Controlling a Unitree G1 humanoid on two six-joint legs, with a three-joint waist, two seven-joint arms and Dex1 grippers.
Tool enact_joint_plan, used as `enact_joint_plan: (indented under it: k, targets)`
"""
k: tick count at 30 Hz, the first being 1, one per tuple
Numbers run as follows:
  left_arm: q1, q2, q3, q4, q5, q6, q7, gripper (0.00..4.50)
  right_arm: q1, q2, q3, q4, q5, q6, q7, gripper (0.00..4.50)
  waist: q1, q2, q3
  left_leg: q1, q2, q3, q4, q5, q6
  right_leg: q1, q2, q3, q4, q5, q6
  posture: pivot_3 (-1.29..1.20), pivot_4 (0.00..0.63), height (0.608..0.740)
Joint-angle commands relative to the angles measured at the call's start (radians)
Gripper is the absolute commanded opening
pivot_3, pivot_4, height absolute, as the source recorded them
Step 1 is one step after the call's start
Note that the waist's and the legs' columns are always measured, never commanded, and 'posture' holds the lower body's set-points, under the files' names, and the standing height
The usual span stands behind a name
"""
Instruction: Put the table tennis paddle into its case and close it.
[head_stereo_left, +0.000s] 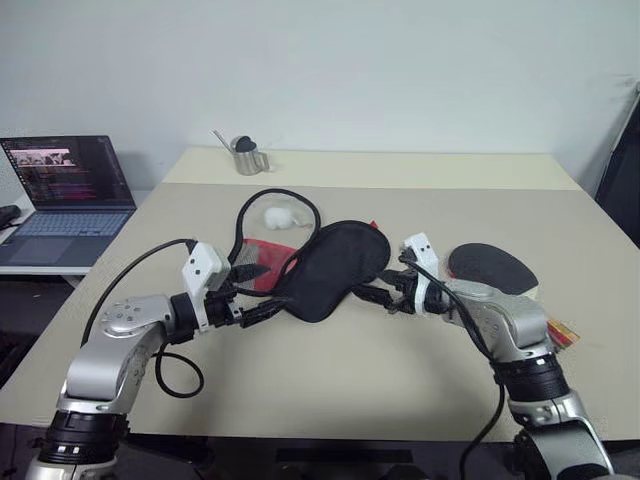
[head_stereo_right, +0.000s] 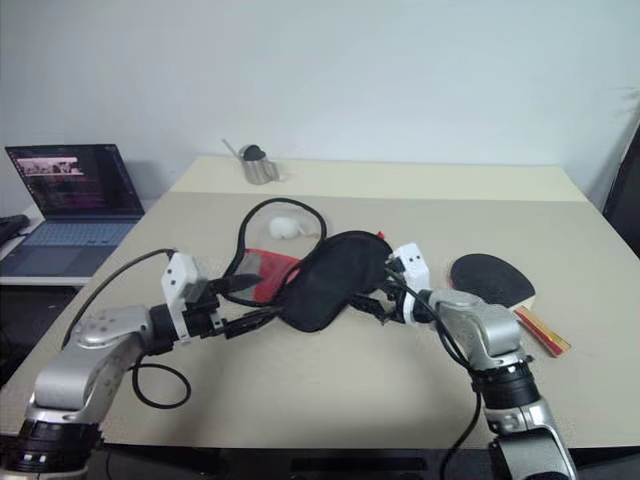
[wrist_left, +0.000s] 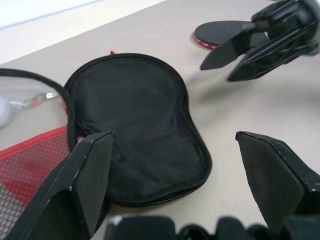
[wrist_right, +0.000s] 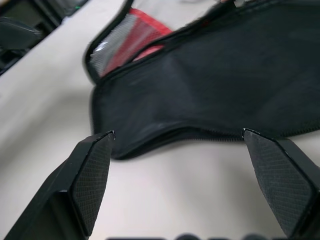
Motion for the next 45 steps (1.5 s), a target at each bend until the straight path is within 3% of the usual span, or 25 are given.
enact_joint_plan:
  k: [1,9,20,32,45]
  targets:
    - [-0.035,0.041,0.054,0.03,-0.022,-0.002,-0.036,4.26,-0.04,0.04,-0.011,0.073,-0.055,-0.012,-0.093,4.48,0.0,0.0,0.0,0.0,0.0,0.0,0.0,0.0,0.0,-0.001,0.0,0.0,0.0,0.0,0.0,0.0,0.15,0.74]
    - [-0.064,0.065,0.059,0.05,-0.017,-0.003,-0.05,4.26,-0.106,0.143,-0.105,0.234,-0.101,-0.026,-0.256,4.48,-0.002,0.0,0.0,0.0,0.0,0.001,0.0,0.0,0.0,-0.002,0.0,0.0,0.002,0.0,0.0,0.0,0.15,0.74]
    - [-0.05,0.057,0.053,0.029,-0.012,-0.002,-0.035,4.26,-0.128,0.274,-0.174,0.242,-0.029,0.049,-0.25,4.48,-0.012,0.0,0.0,0.0,0.0,0.002,-0.001,0.0,0.0,-0.004,0.0,0.001,0.005,0.0,0.0,0.0,0.15,0.74]
    - [-0.035,0.056,0.05,0.01,-0.014,-0.001,-0.029,4.26,-0.149,0.382,-0.15,0.26,-0.046,0.038,-0.247,4.48,-0.032,0.0,0.0,0.0,0.001,0.002,-0.001,0.0,0.0,-0.005,0.0,0.002,0.007,0.0,0.0,0.0,0.15,0.74]
    - [-0.031,0.039,0.022,-0.016,-0.012,0.0,-0.03,4.26,-0.143,0.31,-0.2,0.251,-0.043,0.073,-0.253,0.04,-0.028,0.0,0.0,0.0,0.0,0.002,-0.001,0.0,0.0,-0.005,0.0,0.002,0.006,0.0,0.0,0.0,0.15,0.74]
